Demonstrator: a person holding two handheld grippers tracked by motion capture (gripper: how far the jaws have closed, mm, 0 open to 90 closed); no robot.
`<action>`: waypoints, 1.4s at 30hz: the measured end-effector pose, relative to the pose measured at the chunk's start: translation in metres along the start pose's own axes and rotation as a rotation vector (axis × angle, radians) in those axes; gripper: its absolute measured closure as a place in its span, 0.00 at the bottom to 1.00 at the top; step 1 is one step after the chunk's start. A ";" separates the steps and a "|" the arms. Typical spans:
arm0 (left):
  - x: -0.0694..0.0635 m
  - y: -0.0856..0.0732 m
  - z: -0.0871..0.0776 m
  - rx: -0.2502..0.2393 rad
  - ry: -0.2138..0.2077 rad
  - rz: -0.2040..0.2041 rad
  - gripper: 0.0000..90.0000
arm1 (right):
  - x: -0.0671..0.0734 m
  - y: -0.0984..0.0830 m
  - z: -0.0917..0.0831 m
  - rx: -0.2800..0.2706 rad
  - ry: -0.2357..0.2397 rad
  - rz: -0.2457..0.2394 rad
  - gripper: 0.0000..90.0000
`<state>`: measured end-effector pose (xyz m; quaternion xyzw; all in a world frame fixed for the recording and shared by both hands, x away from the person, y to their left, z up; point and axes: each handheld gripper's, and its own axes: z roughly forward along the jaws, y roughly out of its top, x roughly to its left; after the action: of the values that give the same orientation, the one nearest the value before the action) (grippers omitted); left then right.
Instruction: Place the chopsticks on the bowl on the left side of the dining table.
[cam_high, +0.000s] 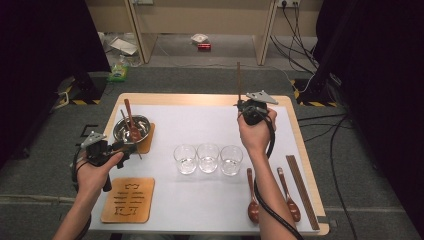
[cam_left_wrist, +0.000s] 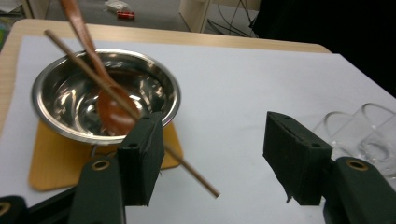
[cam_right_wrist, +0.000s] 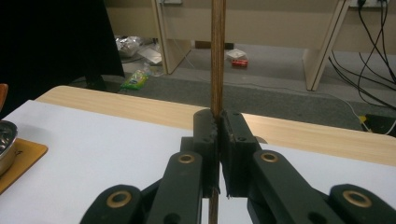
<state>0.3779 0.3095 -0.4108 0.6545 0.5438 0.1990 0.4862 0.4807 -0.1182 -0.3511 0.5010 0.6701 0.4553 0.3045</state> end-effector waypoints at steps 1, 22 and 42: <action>-0.002 0.003 0.002 -0.002 -0.001 0.007 0.42 | 0.001 0.000 0.000 0.003 0.002 0.008 0.95; -0.048 0.061 0.048 -0.038 -0.131 0.062 0.43 | 0.017 0.003 0.005 -0.010 0.030 -0.017 0.95; -0.102 0.109 0.085 -0.073 -0.229 0.104 0.44 | 0.033 0.004 0.009 -0.016 0.067 -0.014 0.95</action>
<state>0.4680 0.1881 -0.3287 0.6820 0.4423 0.1678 0.5577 0.4801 -0.0833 -0.3493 0.4783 0.6797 0.4751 0.2888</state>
